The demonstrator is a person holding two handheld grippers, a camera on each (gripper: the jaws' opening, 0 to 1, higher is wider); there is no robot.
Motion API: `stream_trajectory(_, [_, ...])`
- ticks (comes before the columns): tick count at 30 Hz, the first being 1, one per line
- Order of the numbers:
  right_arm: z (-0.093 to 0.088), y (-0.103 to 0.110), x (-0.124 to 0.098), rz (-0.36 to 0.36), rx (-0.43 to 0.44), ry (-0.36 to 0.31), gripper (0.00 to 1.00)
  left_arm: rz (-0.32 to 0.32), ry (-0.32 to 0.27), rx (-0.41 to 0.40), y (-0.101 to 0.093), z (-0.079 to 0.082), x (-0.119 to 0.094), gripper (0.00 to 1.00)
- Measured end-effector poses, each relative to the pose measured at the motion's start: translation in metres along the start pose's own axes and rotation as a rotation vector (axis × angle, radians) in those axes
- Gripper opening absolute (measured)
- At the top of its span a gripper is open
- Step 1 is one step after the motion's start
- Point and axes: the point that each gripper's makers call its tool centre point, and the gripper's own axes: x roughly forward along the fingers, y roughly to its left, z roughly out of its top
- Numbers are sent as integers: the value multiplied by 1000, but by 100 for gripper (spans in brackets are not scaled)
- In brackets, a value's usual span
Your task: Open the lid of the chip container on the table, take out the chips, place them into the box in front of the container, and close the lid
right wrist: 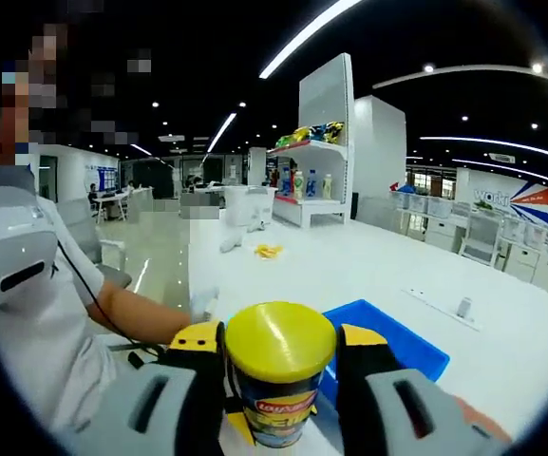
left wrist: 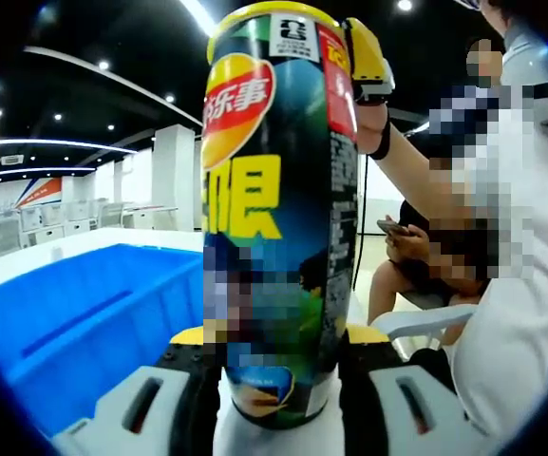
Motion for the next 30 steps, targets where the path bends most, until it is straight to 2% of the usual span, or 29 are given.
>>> stream_trajectory(2, [-4,1,1,2,-37,18,47,0,0,-2,0,0,0,50])
stream_trajectory(4, [-8,0,2,4,-37,39,47,0,1,-4,0,-1,0,50])
stream_trajectory(8, [-5,4,-4,40,-30,20,54,-4,12,-1,0,-2,0,50])
stream_trajectory(9, [-5,4,-7,41,-28,19,56,-5,25,4,0,-6,0,50])
stream_trajectory(10, [-5,4,-9,42,-29,17,57,-6,65,41,0,-14,-1,51])
stream_trajectory(12, [-4,1,-14,40,-36,4,59,-30,105,104,-6,-24,0,58])
stream_trajectory(13, [-3,-1,-17,39,-26,-10,60,-44,116,113,-9,-27,0,65])
stream_trajectory(14, [-1,-3,-20,41,-15,-22,60,-61,119,82,-13,-27,-1,68])
stream_trajectory(17, [1,-9,-33,36,5,-52,59,-67,87,59,-11,-17,-10,66])
stream_trajectory(23, [2,-10,-47,39,-23,-54,58,-29,63,29,1,7,-48,65])
stream_trajectory(27, [2,-10,-53,45,-38,-52,58,-33,2,-2,1,39,-75,58])
stream_trajectory(28, [3,-11,-54,45,-38,-55,58,-45,-42,-8,2,56,-84,56])
stream_trajectory(30, [8,-11,-56,49,-36,-72,58,-99,-72,14,-6,79,-96,53])
